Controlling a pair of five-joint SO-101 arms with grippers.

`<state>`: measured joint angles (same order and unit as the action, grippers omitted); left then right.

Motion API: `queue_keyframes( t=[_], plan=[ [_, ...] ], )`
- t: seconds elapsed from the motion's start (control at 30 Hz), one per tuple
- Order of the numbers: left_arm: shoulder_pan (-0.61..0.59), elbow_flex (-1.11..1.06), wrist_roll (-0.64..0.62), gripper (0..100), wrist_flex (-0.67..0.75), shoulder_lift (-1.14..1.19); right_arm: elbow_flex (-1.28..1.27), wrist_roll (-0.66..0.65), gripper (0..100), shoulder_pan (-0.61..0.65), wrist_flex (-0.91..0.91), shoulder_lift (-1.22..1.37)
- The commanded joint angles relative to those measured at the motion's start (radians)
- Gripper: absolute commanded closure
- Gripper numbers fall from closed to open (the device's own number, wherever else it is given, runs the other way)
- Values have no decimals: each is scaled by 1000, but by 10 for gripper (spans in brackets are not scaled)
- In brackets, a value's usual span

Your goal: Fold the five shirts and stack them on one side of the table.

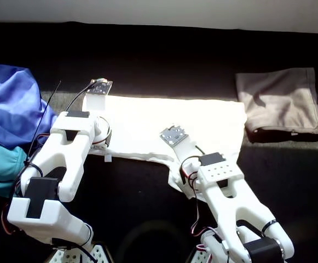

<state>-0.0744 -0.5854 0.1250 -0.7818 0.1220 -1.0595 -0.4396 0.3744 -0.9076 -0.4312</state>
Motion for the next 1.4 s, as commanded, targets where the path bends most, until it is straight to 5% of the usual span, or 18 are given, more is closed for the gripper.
queue_keyframes(
  t=[0.0, 0.57, 0.97, 1.17, 1.37],
  plan=[
    [-7, -4, -5, 991, 25, 8, 36, 5, 933, -15, 5, -30],
    [-7, -4, -5, 991, 25, 10, 150, 3, 933, -84, -180, -31],
    [-7, -4, -5, 991, 25, 10, 76, 5, 928, 54, -174, -31],
    [-7, -4, -5, 991, 25, 10, 68, 3, 790, 41, -176, -31],
    [-7, -4, -5, 991, 25, 10, 65, 3, 786, 42, -174, -22]
  ],
)
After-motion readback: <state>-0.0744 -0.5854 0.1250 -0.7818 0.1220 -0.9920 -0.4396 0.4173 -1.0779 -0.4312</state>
